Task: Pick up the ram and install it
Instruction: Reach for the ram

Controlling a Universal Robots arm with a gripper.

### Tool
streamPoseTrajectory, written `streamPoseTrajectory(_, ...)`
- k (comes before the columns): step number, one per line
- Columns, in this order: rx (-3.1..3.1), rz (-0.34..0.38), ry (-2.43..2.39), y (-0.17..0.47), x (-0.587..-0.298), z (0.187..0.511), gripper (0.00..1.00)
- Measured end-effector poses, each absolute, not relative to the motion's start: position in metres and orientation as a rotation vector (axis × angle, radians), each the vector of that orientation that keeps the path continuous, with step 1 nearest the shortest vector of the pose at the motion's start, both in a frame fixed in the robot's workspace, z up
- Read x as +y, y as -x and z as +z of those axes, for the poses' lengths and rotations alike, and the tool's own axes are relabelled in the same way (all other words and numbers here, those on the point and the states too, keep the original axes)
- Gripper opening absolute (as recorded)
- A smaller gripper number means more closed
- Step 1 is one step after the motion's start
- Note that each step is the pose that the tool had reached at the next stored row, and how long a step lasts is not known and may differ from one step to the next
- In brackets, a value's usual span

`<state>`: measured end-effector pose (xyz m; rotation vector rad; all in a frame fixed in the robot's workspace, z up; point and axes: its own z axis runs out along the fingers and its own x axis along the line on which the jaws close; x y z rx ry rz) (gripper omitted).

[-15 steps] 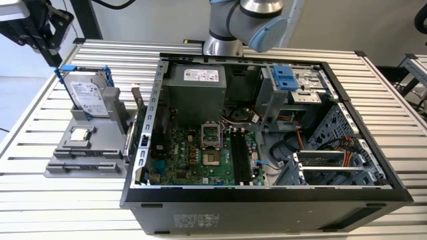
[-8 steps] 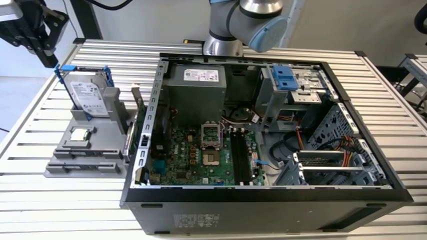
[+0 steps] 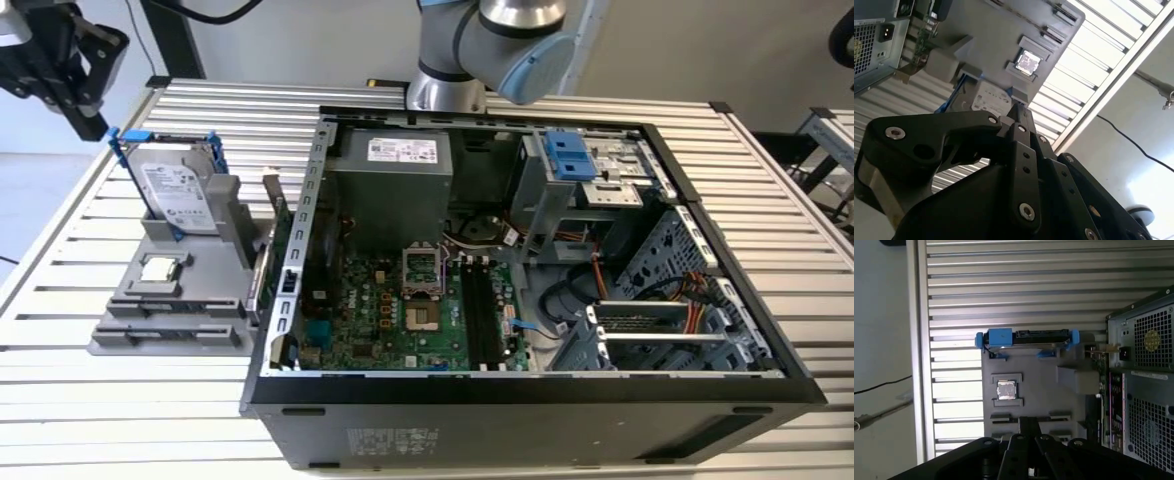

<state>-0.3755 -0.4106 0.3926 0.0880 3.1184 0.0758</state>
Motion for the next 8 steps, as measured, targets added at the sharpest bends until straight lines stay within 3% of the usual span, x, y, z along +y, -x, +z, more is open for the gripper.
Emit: streamPoseTrajectory(8,3.117,0.076,-0.088,0.3801,-0.4192,0.3926,0.00)
